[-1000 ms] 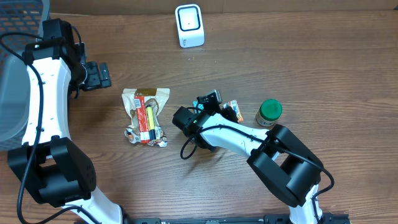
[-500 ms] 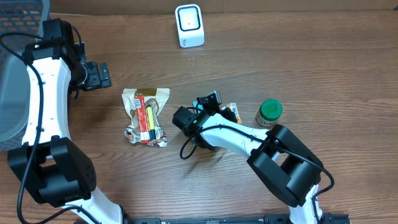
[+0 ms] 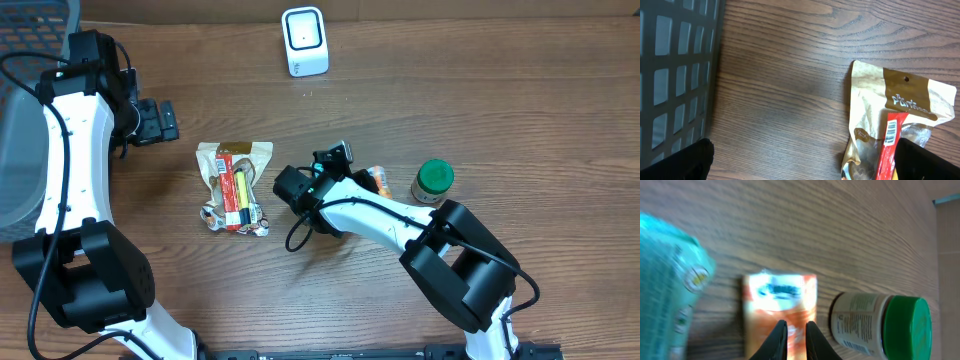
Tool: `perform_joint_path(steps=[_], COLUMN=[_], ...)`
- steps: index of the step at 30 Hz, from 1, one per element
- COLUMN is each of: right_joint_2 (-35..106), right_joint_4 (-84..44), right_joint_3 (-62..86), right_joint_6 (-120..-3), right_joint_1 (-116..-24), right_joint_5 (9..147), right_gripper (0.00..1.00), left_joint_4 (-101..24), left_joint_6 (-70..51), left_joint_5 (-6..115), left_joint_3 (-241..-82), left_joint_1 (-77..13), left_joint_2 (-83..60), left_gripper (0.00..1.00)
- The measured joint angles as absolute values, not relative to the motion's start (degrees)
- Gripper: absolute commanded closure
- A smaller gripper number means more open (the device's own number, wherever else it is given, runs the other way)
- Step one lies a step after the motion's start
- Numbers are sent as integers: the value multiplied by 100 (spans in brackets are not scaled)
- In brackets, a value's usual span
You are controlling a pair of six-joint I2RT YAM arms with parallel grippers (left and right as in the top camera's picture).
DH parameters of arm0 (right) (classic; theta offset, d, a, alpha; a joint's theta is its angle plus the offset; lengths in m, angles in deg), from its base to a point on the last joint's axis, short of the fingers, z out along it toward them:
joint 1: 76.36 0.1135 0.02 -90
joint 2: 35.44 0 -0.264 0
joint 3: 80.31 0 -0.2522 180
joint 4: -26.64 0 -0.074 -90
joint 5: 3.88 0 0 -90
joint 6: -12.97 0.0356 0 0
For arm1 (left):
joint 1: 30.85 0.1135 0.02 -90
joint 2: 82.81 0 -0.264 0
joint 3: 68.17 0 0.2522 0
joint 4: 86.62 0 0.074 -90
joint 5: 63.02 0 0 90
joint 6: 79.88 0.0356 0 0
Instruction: Scan the item barcode
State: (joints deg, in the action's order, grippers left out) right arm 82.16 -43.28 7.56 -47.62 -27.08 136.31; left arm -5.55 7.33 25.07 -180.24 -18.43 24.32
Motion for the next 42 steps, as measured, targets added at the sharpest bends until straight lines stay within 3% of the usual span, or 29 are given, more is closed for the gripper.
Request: perform_joint_path(steps=[12,21,30,42], right_joint_2=[8219,8216,8216,8216], right_joint_4=[-4759,-5371,-5664,-5211], right_joint_3=[364,-422,-420,54], right_joint_6=[-4724,-4853,-5166,-5577], right_joint_1=[-2760,-4006,-5073,-5418], right_joint_5=[13179,11223,9666,8792], right_gripper=[78,69,66,68], left_joint_4=[-555,-555,-555,-555], left_joint_6=[733,736,733,733], left_joint_5=[2507,2509,2509,2509], left_joint_3=[-18024,-18024,-18024,-18024], left_joint_1=[-1843,-1843,-1843,-1843], left_joint_2=[2432,2432,2432,2432], left_gripper=[0,0,0,0])
